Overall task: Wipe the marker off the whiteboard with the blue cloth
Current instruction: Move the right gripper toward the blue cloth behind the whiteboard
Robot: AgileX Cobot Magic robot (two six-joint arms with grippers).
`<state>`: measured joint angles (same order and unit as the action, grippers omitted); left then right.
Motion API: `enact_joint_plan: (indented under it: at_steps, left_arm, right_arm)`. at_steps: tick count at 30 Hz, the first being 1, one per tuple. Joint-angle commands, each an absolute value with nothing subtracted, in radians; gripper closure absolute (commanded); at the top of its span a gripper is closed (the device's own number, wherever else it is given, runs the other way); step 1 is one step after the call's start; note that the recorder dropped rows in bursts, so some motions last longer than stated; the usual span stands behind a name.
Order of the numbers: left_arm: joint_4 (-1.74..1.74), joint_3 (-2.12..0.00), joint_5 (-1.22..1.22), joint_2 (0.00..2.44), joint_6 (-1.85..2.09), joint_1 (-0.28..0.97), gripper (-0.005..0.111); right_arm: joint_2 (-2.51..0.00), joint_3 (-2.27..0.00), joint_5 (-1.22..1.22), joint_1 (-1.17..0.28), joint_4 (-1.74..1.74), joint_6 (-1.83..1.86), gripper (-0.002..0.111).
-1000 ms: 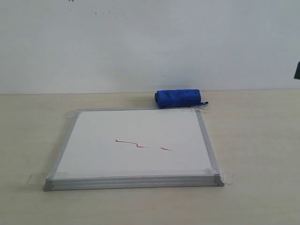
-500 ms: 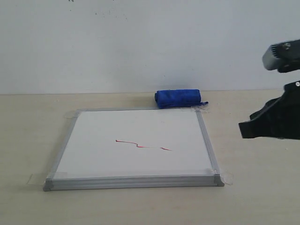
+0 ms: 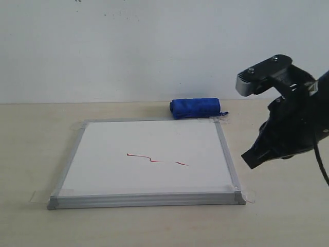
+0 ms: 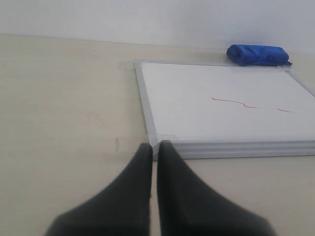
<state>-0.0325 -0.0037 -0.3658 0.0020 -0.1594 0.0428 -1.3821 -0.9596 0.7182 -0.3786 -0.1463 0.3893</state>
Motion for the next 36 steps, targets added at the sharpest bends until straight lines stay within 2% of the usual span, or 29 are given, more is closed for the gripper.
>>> enact_joint_plan:
  at_steps: [1, 5, 11, 13, 15, 17, 18, 19, 25, 27, 33, 36]
  left_arm:
    - [-0.038, 0.000, -0.359, 0.000, -0.167, 0.040, 0.103]
    - [-0.038, 0.000, -0.359, 0.000, -0.167, 0.040, 0.103]
    - [-0.038, 0.000, -0.359, 0.000, -0.167, 0.040, 0.103]
    - [-0.038, 0.000, -0.359, 0.000, -0.167, 0.040, 0.103]
    - [-0.038, 0.000, -0.359, 0.000, -0.167, 0.040, 0.103]
    - [-0.038, 0.000, -0.359, 0.000, -0.167, 0.040, 0.103]
    - [-0.038, 0.000, -0.359, 0.000, -0.167, 0.040, 0.103]
    - [-0.038, 0.000, -0.359, 0.000, -0.167, 0.040, 0.103]
    - [-0.038, 0.000, -0.359, 0.000, -0.167, 0.040, 0.103]
    - [-0.038, 0.000, -0.359, 0.000, -0.167, 0.040, 0.103]
    - [-0.038, 0.000, -0.359, 0.000, -0.167, 0.040, 0.103]
    - [-0.038, 0.000, -0.359, 0.000, -0.167, 0.040, 0.103]
  right_arm:
    - [-1.473, -1.012, 0.738, -0.367, -0.458, 0.779, 0.108]
    - [-1.550, -1.042, 0.758, -0.303, -0.787, 1.224, 0.108]
    - [-1.670, -1.064, 0.511, -0.238, -0.961, 1.397, 0.107]
    - [-1.717, -1.089, 0.462, -0.239, -0.997, 1.420, 0.099]
    - [-1.775, -1.140, 0.526, -0.231, -1.067, 1.461, 0.082]
    - [-1.846, -1.208, 0.579, -0.226, -1.128, 1.491, 0.060]
    - [-1.872, -1.239, 0.567, -0.226, -1.126, 1.491, 0.054]
    - [-1.906, -1.265, 0.512, -0.228, -1.093, 1.491, 0.051]
    - [-2.047, -1.441, 0.262, -0.237, -0.779, 1.385, 0.052]
    - [-2.089, -1.536, 0.301, -0.237, -0.677, 1.295, 0.052]
    - [-2.319, -2.021, 0.764, -0.237, -0.158, 0.791, 0.052]
    - [-2.413, -2.233, 0.944, -0.237, -0.053, 0.751, 0.052]
